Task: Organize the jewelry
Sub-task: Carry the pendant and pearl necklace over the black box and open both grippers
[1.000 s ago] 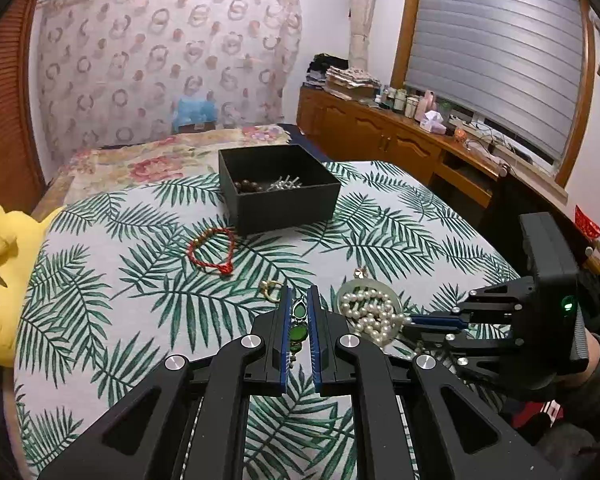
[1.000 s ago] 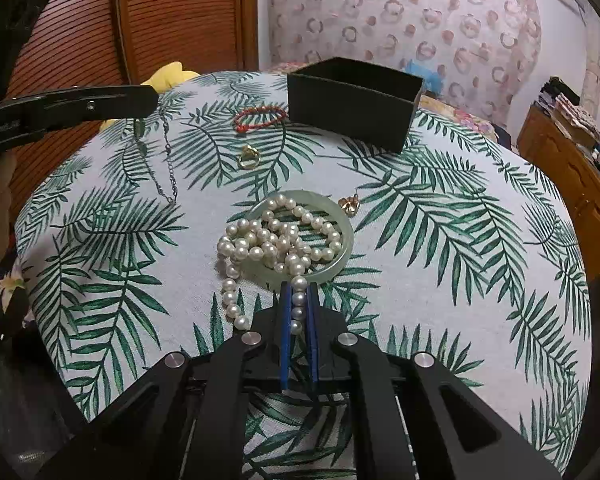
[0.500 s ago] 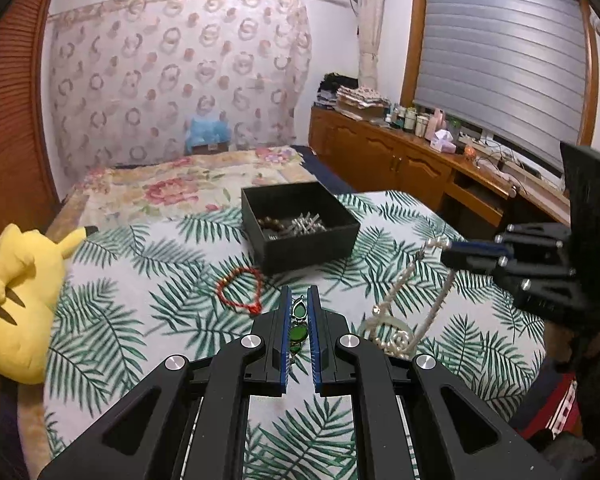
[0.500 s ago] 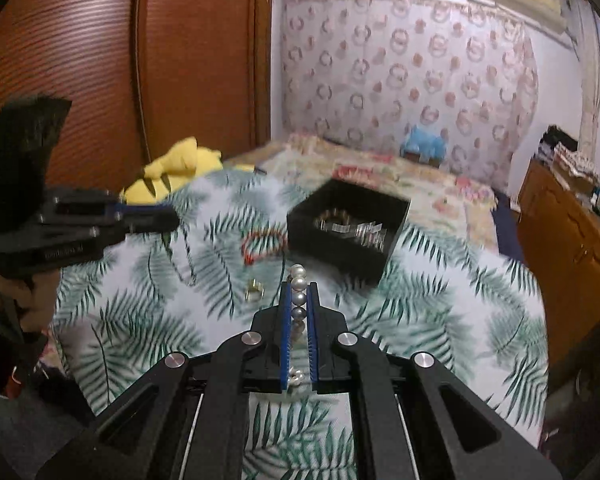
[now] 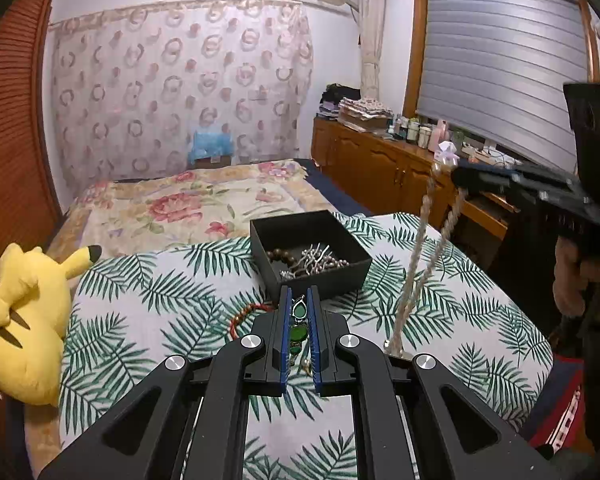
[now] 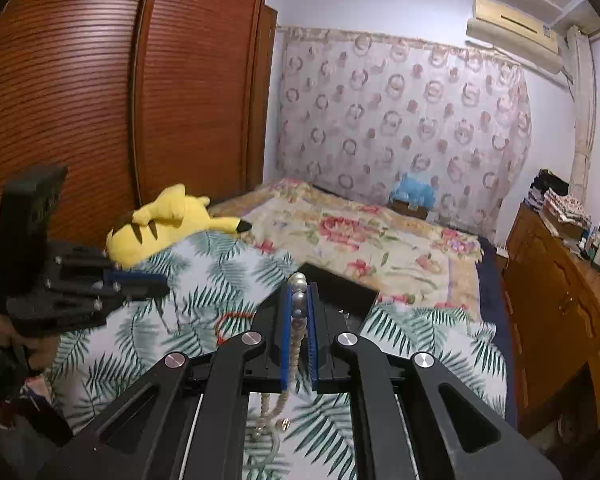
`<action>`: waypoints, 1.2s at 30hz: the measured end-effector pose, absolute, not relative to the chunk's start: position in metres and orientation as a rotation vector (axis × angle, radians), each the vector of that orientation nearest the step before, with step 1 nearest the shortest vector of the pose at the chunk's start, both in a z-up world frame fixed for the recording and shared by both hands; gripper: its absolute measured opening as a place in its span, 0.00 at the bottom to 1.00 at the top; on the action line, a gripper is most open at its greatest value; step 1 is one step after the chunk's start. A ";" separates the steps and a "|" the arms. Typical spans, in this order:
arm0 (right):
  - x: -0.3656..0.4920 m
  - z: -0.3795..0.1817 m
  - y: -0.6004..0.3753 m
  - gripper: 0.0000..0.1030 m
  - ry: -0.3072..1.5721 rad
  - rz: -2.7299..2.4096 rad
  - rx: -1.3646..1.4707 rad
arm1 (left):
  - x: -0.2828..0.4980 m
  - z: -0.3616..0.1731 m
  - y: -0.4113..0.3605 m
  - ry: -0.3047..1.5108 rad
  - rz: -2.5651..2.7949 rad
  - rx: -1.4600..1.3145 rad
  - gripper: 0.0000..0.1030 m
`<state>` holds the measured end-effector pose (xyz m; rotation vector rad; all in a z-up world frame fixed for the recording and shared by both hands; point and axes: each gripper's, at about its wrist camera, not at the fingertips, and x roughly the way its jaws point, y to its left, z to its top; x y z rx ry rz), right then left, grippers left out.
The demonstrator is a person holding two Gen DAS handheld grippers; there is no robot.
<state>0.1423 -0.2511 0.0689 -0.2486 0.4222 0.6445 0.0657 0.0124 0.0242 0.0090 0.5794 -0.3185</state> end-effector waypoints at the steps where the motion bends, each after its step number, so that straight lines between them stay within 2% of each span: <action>1: 0.146 0.072 -0.251 0.08 0.418 0.647 -0.244 | 0.069 0.025 0.012 0.578 -0.319 0.012 0.07; 22: 0.248 0.117 -0.243 0.08 0.345 0.666 -0.214 | 0.144 0.049 -0.011 0.555 -0.345 0.035 0.07; 29: 0.275 0.091 -0.243 0.08 0.398 0.692 -0.202 | 0.171 0.042 -0.017 0.577 -0.333 0.043 0.07; 36: 0.298 0.038 -0.233 0.08 0.517 0.702 -0.217 | 0.195 0.028 -0.023 0.629 -0.312 0.062 0.07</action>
